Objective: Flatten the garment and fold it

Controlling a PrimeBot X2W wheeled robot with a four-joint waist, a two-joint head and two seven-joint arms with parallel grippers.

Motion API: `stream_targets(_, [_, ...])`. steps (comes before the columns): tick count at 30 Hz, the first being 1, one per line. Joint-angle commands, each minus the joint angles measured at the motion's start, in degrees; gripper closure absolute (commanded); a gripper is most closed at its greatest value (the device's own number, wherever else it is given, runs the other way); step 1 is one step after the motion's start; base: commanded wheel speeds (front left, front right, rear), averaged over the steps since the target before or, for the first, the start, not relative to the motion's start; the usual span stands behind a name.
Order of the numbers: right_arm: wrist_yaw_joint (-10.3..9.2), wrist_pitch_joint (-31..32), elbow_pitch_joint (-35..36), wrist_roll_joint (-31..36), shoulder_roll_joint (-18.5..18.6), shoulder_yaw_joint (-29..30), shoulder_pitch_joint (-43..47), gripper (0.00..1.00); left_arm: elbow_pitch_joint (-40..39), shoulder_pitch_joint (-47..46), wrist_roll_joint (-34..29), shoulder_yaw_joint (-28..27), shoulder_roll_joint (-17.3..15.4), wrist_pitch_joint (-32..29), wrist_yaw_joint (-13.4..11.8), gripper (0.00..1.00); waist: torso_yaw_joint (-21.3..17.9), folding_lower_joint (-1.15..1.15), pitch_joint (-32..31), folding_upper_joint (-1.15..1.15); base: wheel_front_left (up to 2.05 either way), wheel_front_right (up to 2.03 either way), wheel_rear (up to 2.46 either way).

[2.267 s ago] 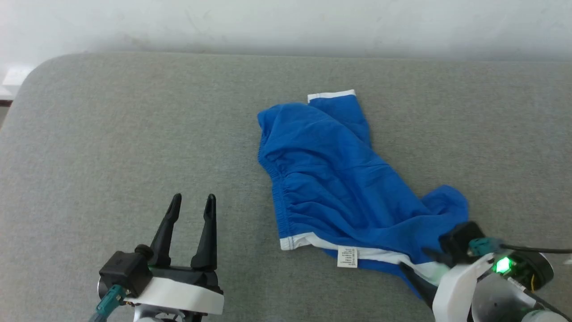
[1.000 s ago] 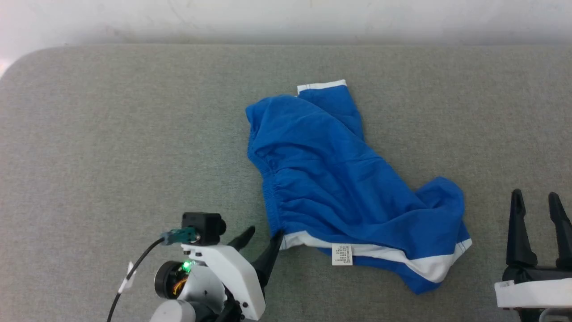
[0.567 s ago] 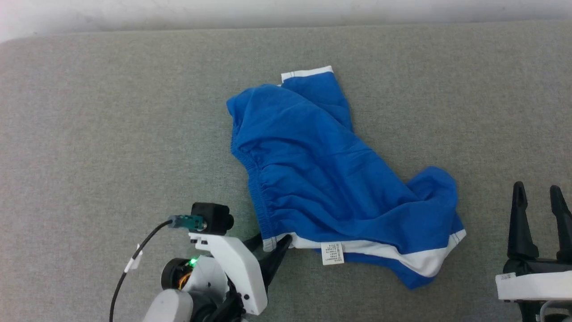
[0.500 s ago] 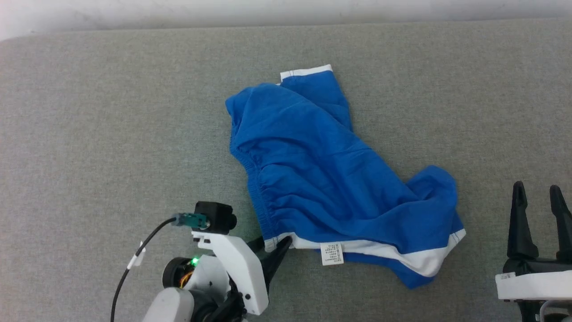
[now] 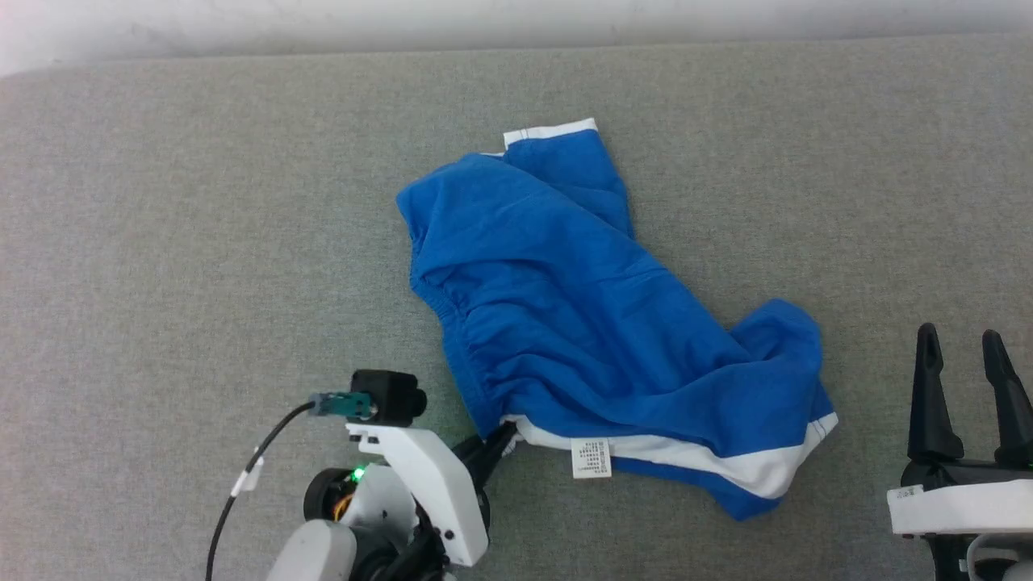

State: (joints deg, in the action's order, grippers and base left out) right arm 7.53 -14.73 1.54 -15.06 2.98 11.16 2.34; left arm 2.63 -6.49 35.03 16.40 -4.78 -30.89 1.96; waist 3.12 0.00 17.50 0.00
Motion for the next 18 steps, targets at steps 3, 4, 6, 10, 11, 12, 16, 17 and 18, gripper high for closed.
stream_targets(3, [-0.04, -0.27, -0.11, 0.44, -0.1, -0.06, -0.46, 0.0, -0.78, 0.58, -0.11, -1.92, -0.49, 2.45, -0.53, 1.0, 0.61, 0.0, -1.33, 0.0, 0.0, 0.0, 0.0])
stream_targets(4, [-0.04, -0.27, -0.1, 0.63, -0.1, -0.12, -0.31, 0.0, -1.87, 0.72, -0.3, -2.76, -0.95, 3.35, -0.81, 1.0, 0.81, 0.0, -1.61, 0.0, 0.0, 0.0, 0.0])
stream_targets(6, [-0.04, -0.27, -0.04, 1.01, -0.1, -0.24, -0.03, 0.0, -4.15, 1.47, -0.48, -4.47, -2.02, 4.64, -1.38, 1.0, 1.24, 0.0, -2.1, 0.0, 0.0, 0.0, 0.0])
stream_targets(10, [-0.04, -0.27, -0.03, 1.63, -0.1, -0.34, 0.66, 0.0, -8.25, 5.01, -0.33, -8.07, -4.31, 5.82, -3.07, 1.0, 2.18, 0.0, -2.83, 0.0, 0.0, 0.0, 0.0])
stream_targets(11, [-0.04, -0.27, -0.07, 1.78, -0.1, -0.38, 0.83, 0.0, -9.01, 6.15, -0.01, -8.95, -4.62, 6.06, -3.46, 1.0, 2.42, 0.0, -2.97, 0.0, 0.0, 0.0, 0.0])
stream_targets(12, [-0.04, -0.27, -0.16, 1.9, -0.1, -0.48, 1.03, 0.0, -9.66, 7.31, 0.49, -9.78, -4.71, 6.34, -3.82, 1.0, 2.68, 0.0, -3.09, 0.0, 0.0, 0.0, 0.0])
stream_targets(16, [-0.04, 1.46, -1.58, 1.46, -0.1, -2.46, 2.13, 0.0, -10.74, 11.3, 1.73, -11.66, -4.52, 7.59, -4.67, 1.0, 3.65, 0.0, -3.37, 0.0, 0.0, 0.0, 0.0])
stream_targets(17, [-0.04, 3.1, -2.03, 0.78, -0.1, -3.3, 2.44, 0.0, -10.74, 11.82, 1.85, -11.71, -4.34, 8.01, -4.64, 1.0, 3.92, 0.0, -3.38, 0.0, 0.0, 0.0, 0.0])
stream_targets(18, [-0.04, 5.24, -2.22, 0.33, -0.1, -4.54, 2.8, 0.0, -10.65, 12.16, 1.8, -11.42, -4.17, 8.27, -4.49, 1.0, 4.2, 0.0, -3.37, 0.0, 0.0, 0.0, 0.0])
